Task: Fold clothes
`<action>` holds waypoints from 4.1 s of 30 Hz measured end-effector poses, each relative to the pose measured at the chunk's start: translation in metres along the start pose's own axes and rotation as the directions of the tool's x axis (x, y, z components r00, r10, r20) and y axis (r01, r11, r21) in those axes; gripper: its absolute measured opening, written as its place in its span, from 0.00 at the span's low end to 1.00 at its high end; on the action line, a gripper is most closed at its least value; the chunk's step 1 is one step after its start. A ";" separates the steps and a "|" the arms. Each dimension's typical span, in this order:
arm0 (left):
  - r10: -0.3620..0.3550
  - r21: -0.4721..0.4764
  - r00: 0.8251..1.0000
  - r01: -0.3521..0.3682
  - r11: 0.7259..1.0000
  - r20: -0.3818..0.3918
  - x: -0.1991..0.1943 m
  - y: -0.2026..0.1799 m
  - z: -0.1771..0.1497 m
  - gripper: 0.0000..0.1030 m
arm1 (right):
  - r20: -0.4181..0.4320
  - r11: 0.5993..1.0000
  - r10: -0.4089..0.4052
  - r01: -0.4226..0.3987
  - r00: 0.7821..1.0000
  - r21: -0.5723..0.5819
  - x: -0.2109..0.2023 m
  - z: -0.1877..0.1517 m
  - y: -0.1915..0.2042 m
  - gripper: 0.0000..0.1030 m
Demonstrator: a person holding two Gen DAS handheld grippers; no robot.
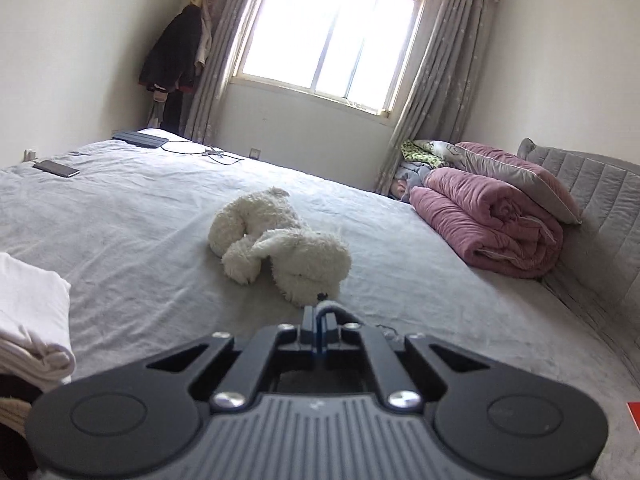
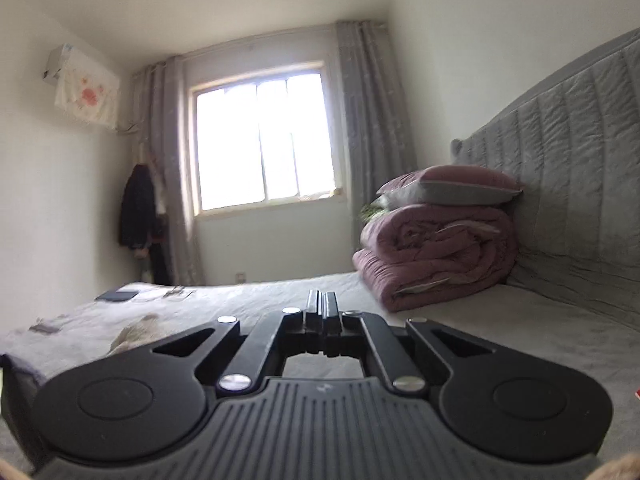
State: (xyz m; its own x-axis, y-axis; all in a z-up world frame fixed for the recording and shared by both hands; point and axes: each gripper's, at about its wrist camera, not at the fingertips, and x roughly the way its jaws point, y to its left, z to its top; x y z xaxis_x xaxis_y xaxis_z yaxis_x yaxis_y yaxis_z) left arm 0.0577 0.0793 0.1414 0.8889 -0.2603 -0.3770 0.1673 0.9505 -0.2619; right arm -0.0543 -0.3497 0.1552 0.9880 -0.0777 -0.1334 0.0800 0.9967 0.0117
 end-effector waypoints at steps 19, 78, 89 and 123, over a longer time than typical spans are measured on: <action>0.129 0.105 0.990 -0.122 0.987 -0.063 0.021 0.001 -0.029 0.02 | -0.548 0.809 0.106 -0.392 0.830 -0.437 0.032 -0.101 0.039 0.58; 0.062 0.013 0.824 -0.084 0.996 0.564 -0.257 -0.070 0.091 0.02 | 0.581 0.876 -0.188 0.403 0.792 -0.265 -0.083 0.085 0.019 0.00; 0.241 0.072 0.970 -0.239 0.968 -0.017 0.038 -0.018 0.004 0.02 | -0.068 0.900 -0.201 0.156 0.977 -0.407 0.172 -0.047 -0.006 0.00; 0.285 0.200 0.906 -0.231 0.952 -0.314 0.228 -0.021 -0.023 0.28 | -0.373 0.854 -0.392 0.181 0.841 -0.488 0.248 -0.106 0.000 0.01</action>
State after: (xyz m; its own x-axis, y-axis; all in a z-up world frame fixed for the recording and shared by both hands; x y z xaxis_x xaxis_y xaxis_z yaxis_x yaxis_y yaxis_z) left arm 0.2475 -0.0042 0.0405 0.7187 -0.0179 -0.6951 0.0397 0.9991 0.0154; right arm 0.1763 -0.3662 0.0171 0.7503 -0.4477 -0.4865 0.1829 0.8476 -0.4981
